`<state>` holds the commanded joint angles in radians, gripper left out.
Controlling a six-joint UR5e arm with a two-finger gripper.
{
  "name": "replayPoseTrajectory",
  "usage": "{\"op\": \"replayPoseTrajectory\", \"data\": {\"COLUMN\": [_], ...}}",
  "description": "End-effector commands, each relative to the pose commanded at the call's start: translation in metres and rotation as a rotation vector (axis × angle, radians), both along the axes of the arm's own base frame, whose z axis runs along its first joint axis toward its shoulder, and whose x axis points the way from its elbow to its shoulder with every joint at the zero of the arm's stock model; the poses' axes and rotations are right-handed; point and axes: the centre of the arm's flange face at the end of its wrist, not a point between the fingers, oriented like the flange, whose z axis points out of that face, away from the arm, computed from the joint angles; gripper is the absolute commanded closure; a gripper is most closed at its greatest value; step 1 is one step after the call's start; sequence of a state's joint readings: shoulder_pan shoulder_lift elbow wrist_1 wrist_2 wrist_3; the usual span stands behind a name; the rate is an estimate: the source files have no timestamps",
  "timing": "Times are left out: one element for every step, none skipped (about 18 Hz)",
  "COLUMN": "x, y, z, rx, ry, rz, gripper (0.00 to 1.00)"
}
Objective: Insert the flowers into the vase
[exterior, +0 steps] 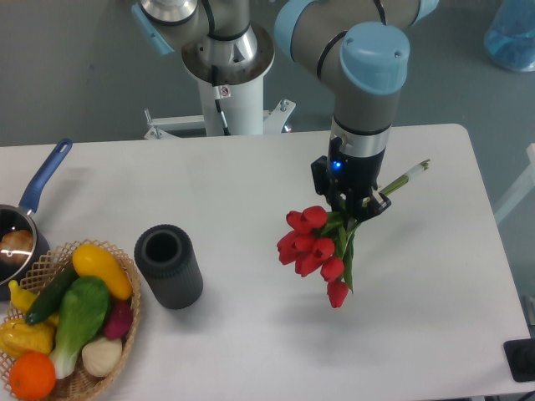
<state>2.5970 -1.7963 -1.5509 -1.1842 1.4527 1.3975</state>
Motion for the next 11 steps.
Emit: {"op": "replayPoseTrajectory", "data": {"x": [-0.001,0.0,0.0,0.0,0.001,0.002,0.003,0.005,0.008,0.011,0.011], "y": [-0.001,0.0,0.0,0.0,0.0,0.0,0.0,0.002,0.004,0.007,0.008], "z": [0.0,0.0,0.0,0.001,0.002,0.003,0.005,0.007,0.011,0.015,0.018], "rx": [0.0,0.0,0.003,0.004,0.005,0.007,0.019,0.045,0.078,0.122,0.172], "ry": [0.0,0.0,0.0,-0.001,-0.001,-0.001,-0.005,-0.015,-0.03,-0.054,-0.086], "rz": [0.002,0.0,-0.001,0.005,0.01,0.01,0.01,0.007,0.009,0.026,0.055], "gripper": [0.96,0.96,0.96,0.96,0.96,0.96,0.96,0.96,0.96,0.97,0.96]}}
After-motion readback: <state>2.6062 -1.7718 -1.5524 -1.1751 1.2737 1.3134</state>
